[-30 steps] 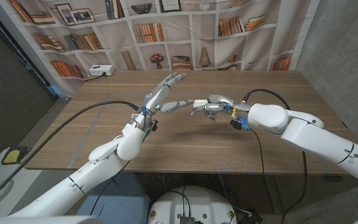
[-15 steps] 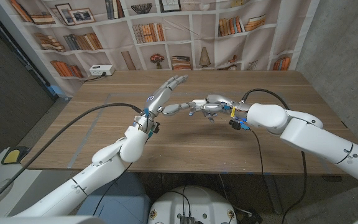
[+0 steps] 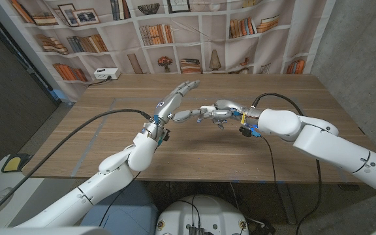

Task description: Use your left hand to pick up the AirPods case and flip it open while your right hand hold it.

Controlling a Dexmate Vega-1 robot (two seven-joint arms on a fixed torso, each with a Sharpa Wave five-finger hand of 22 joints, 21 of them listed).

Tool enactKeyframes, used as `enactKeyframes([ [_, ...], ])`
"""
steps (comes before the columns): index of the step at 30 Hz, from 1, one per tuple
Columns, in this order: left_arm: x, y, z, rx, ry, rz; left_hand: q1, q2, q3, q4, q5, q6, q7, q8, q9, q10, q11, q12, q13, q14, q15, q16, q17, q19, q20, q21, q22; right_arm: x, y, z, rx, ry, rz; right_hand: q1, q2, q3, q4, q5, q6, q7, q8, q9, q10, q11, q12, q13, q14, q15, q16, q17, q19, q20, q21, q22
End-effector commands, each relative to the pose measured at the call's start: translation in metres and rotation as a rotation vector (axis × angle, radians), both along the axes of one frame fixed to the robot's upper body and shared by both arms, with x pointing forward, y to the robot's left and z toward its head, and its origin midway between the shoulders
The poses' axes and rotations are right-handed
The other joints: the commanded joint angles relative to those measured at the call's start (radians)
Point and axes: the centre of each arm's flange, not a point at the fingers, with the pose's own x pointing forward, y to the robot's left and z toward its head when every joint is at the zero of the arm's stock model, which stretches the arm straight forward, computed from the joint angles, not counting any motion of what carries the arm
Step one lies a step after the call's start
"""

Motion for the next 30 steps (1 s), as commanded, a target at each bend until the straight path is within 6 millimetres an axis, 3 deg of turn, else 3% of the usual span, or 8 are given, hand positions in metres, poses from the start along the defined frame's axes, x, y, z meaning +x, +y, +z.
enactKeyframes([
  [1, -0.002, -0.004, -0.003, 0.012, 0.005, -0.005, 0.014, 0.002, -0.005, 0.001, 0.011, -0.005, -0.003, 0.007, 0.003, -0.001, -0.001, 0.003, 0.000, 0.005, 0.001, 0.003, 0.005, 0.009, 0.005, 0.001, 0.001, -0.003, 0.006, 0.001, -0.021, -0.008, 0.006, 0.115, 0.122, -0.005, -0.001, 0.007, 0.036, 0.030, 0.007, 0.002, -0.011, -0.009, 0.003, -0.003, -0.002, -0.002, 0.000, 0.002, -0.003, -0.098, 0.004, 0.002],
  [30, -0.006, 0.008, -0.005, -0.006, 0.005, 0.022, 0.013, 0.009, -0.018, 0.010, 0.031, 0.002, -0.010, 0.012, 0.003, 0.007, -0.006, 0.008, 0.000, 0.007, -0.004, 0.004, 0.006, 0.010, -0.001, 0.000, 0.001, -0.012, 0.012, 0.002, -0.114, -0.054, -0.020, 0.120, 0.122, -0.004, 0.000, 0.006, 0.040, 0.036, 0.007, -0.001, -0.018, -0.003, 0.015, 0.000, -0.012, -0.002, -0.003, 0.002, -0.008, -0.098, 0.004, 0.004],
])
